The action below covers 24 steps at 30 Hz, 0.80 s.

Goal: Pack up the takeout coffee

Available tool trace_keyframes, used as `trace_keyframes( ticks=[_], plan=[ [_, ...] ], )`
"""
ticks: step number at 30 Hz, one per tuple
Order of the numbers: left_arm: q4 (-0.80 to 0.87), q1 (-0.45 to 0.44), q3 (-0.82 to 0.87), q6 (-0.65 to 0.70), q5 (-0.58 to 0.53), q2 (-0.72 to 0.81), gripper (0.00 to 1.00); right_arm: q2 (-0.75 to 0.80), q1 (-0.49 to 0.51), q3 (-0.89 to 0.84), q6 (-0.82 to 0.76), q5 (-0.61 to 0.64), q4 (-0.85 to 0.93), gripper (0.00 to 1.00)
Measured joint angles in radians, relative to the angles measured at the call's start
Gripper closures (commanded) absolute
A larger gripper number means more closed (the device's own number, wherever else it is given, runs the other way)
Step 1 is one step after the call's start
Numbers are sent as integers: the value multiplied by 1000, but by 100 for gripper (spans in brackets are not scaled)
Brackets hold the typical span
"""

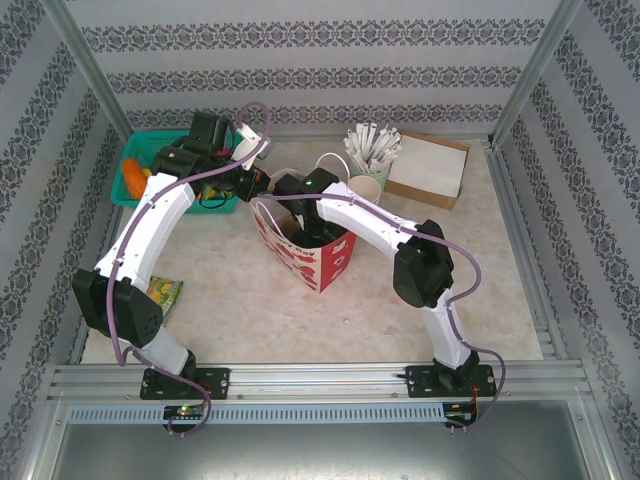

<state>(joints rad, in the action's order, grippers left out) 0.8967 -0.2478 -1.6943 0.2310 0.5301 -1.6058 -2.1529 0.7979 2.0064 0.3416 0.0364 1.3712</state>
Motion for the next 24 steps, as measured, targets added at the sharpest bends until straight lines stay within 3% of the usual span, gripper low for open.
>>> trace_keyframes(
  ticks=[24],
  plan=[
    [0,0,0,0,0,-3,100,-2,-2,-34,1,-1,-29,37]
  ],
)
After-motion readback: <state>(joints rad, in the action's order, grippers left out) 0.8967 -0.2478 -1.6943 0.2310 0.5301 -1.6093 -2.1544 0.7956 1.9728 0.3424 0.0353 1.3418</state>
